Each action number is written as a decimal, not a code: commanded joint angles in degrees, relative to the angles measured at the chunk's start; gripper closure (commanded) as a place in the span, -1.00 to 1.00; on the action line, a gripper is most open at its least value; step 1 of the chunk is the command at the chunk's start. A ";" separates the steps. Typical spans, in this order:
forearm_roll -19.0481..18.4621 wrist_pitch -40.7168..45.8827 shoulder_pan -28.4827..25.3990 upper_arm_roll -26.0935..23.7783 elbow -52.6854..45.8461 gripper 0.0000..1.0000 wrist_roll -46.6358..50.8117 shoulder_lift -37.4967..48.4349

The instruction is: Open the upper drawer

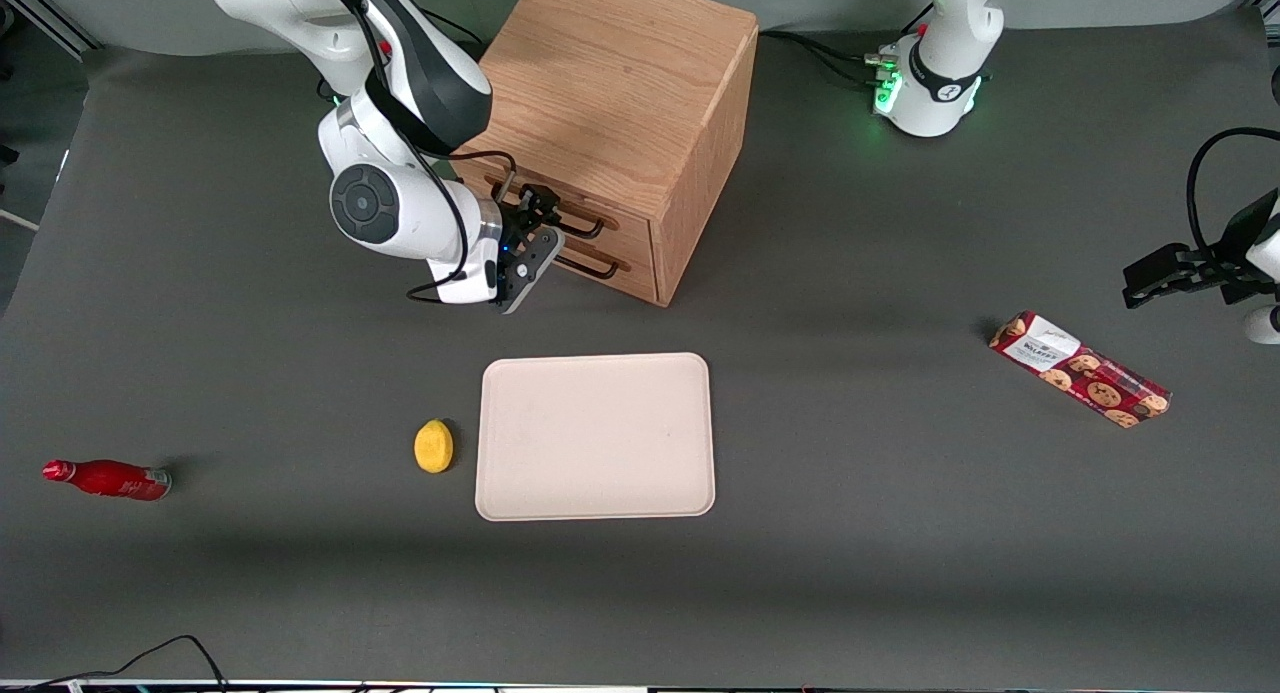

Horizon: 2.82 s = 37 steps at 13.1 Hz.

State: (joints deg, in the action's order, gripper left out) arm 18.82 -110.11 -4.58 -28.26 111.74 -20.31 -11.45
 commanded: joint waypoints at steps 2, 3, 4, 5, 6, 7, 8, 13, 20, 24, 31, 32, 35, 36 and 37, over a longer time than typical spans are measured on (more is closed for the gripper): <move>-4.57 -1.86 0.27 -0.04 -1.44 -1.00 0.01 -3.31; -4.85 -2.21 0.27 0.31 -1.87 -1.00 0.01 -3.93; -4.85 -2.21 0.36 0.66 -2.31 -1.00 -0.08 -4.63; -5.11 -2.21 0.62 0.83 -2.93 -1.00 -0.25 -4.90; -5.90 -2.13 0.89 0.84 -3.63 -1.00 -0.52 -5.68; -5.99 -1.95 0.98 1.45 -4.42 -1.00 -0.78 -5.95; -5.99 -1.77 0.80 2.32 -5.04 -1.00 -1.13 -6.39; -5.99 -1.08 0.98 4.09 -6.88 -1.00 -1.75 -6.83; -5.90 3.76 0.98 8.56 -11.81 -1.00 -6.49 -8.85; -6.08 4.29 1.06 8.75 -13.83 -1.00 -7.19 -10.26; -7.13 10.34 0.98 12.79 -21.81 -1.00 -11.06 -13.42; -7.22 11.57 0.98 12.79 -23.74 -1.00 -11.24 -14.38; -9.06 12.47 1.06 12.88 -26.13 -1.00 -11.33 -15.53; -9.15 12.47 1.06 12.88 -26.31 -1.00 -12.11 -15.80; -9.24 12.47 1.06 13.57 -26.49 -1.00 -13.42 -15.80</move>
State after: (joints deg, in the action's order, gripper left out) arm 10.70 -98.91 -3.21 -15.48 88.15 -31.09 -25.54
